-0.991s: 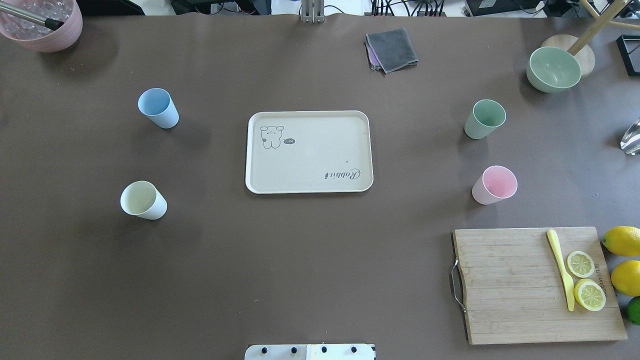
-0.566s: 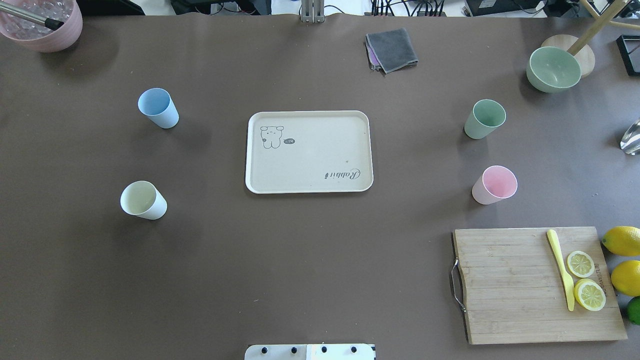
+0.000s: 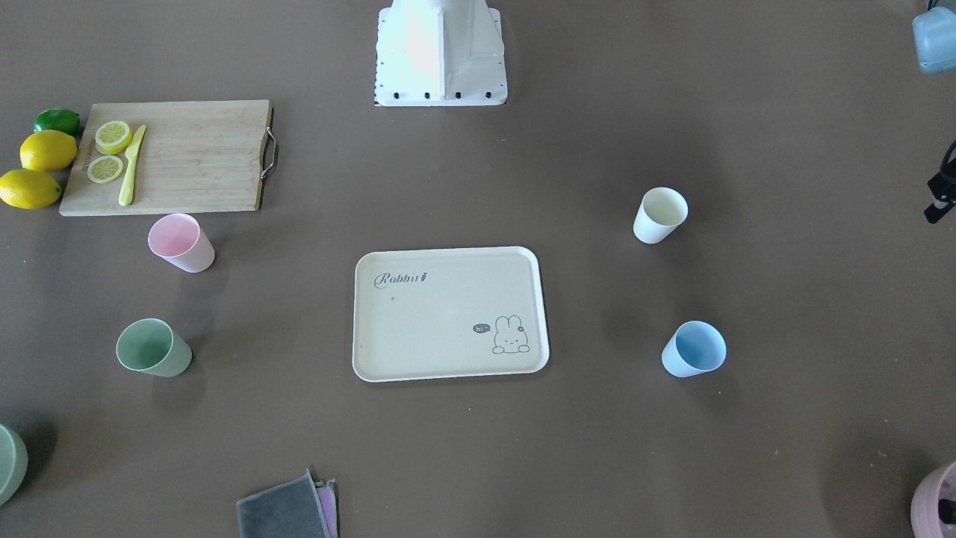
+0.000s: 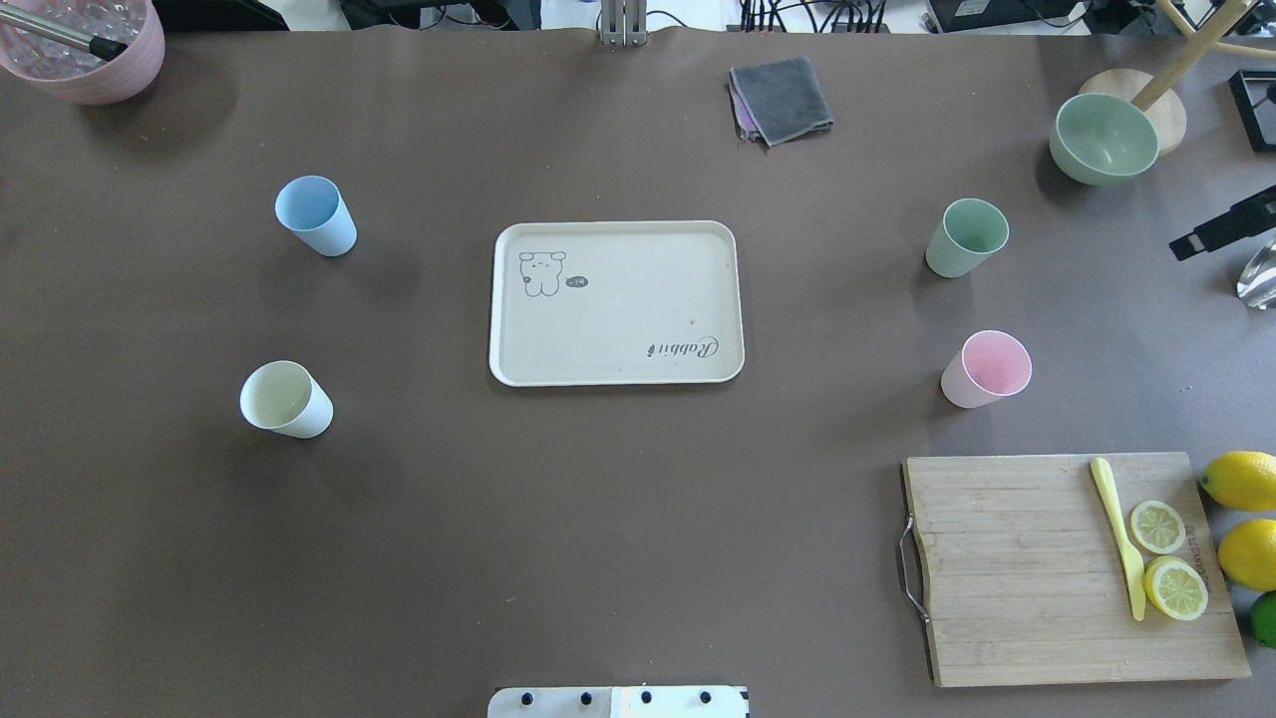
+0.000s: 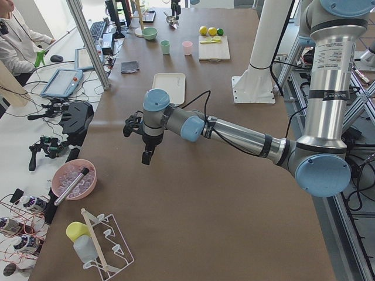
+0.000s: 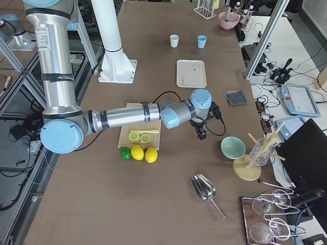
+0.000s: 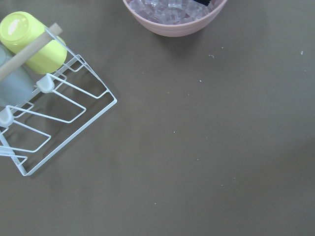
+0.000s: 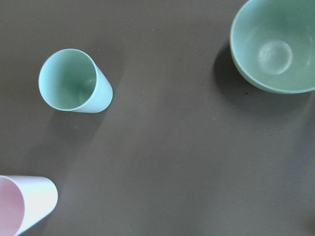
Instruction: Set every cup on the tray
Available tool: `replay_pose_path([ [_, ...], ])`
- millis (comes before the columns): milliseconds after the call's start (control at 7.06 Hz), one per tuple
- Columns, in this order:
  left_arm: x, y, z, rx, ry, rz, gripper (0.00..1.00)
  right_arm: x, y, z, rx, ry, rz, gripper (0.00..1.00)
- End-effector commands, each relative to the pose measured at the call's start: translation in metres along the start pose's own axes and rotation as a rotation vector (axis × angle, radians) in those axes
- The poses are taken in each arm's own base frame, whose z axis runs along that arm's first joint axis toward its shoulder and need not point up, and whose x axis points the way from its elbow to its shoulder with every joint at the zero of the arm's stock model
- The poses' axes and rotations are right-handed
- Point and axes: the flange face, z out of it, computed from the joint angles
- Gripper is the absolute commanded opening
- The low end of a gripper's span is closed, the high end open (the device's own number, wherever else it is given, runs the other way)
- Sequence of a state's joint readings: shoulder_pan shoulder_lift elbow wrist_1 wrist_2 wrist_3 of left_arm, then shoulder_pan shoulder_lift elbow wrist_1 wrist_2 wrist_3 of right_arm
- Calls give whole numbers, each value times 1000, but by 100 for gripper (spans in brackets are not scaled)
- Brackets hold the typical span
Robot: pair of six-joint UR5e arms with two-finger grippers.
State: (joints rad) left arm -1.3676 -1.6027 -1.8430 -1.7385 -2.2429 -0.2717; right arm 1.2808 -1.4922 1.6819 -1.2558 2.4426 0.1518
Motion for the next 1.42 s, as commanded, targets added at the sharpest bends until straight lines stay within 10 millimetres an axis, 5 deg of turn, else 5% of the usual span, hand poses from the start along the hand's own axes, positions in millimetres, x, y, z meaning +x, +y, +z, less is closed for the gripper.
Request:
replay_pose_path([
  [0,51,1,9,-12,49,51,97,-78,-6,29,-37,-60,103,98],
  [283,88,-3,18,-27,72,-26,98,-120,1,81,-105,-24,124,92],
  [566,96,-7,14,-14,72,-60,98,-139,8,112,-129,25,103,80],
  [708,97,-8,12,-12,74,-82,98,-145,12,121,-148,22,96,61],
  [850,103,-11,10,-6,79,-104,98,-145,15,123,-155,21,95,1],
  [1274,133,1,26,-48,92,-134,98,-153,15,128,-167,9,85,0],
])
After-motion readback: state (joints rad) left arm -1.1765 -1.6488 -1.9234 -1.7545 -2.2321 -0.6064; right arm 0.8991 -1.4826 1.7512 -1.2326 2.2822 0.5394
